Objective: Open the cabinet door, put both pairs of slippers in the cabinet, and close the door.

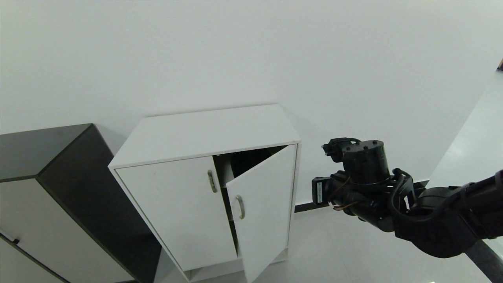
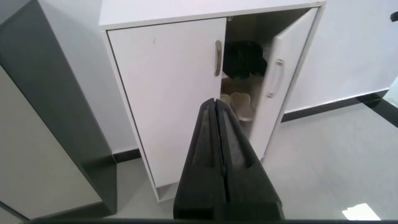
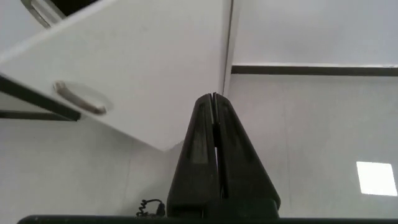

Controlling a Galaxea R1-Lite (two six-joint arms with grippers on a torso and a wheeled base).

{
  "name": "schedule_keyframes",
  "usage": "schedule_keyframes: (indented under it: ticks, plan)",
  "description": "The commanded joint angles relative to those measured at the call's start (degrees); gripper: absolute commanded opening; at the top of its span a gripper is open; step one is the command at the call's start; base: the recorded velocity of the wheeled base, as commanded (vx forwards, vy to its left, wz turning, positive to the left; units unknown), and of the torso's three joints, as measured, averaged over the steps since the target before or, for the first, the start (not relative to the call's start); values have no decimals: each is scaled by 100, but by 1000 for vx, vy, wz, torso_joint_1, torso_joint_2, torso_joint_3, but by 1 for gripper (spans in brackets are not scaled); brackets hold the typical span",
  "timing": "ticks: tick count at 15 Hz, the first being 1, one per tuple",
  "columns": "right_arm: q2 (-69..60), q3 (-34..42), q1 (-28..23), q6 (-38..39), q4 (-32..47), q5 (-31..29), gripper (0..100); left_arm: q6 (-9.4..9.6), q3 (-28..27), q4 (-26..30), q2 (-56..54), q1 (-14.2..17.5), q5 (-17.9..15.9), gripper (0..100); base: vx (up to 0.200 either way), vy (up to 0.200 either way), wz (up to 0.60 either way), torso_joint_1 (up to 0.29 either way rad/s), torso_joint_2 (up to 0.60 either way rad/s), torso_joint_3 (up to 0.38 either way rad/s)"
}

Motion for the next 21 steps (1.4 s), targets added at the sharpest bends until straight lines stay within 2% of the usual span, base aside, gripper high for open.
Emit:
schedule_keyframes:
  ticks: [1,5,7,9,12,13,14,15,21]
  plan:
    - [19,43,98,0,-14,3,0,0,0,4,-1,1,2,0,0,0,600,12,-2,2]
    - [37,87,168,8,-31,109,0,0,0,4,-1,1,2,0,0,0,600,-1,2,2]
    - [19,298,168,17,-251,583,0,0,0,4,-1,1,2,0,0,0,0,0,0,0]
    - [28,702,124,0,-805,1137,0,0,0,-5,-1,1,2,0,0,0,0,0,0,0]
    - [133,1695,-219,-484,-2097,2719,0,9,0,4,-1,1,-6,0,0,0,0,0,0,0]
    - [168,1801,-272,-554,-2255,2912,0,0,0,4,-1,1,2,0,0,0,0,0,0,0]
    - [423,2012,-377,-624,-2765,3299,0,9,0,4,-1,1,-6,0,0,0,0,0,0,0]
    - [546,2021,-377,-624,-2905,3308,0,9,0,4,-1,1,2,0,0,0,0,0,0,0]
    - [1074,1942,-360,-633,-3292,3308,0,9,0,4,-1,1,-6,0,200,0,0,1,3,3]
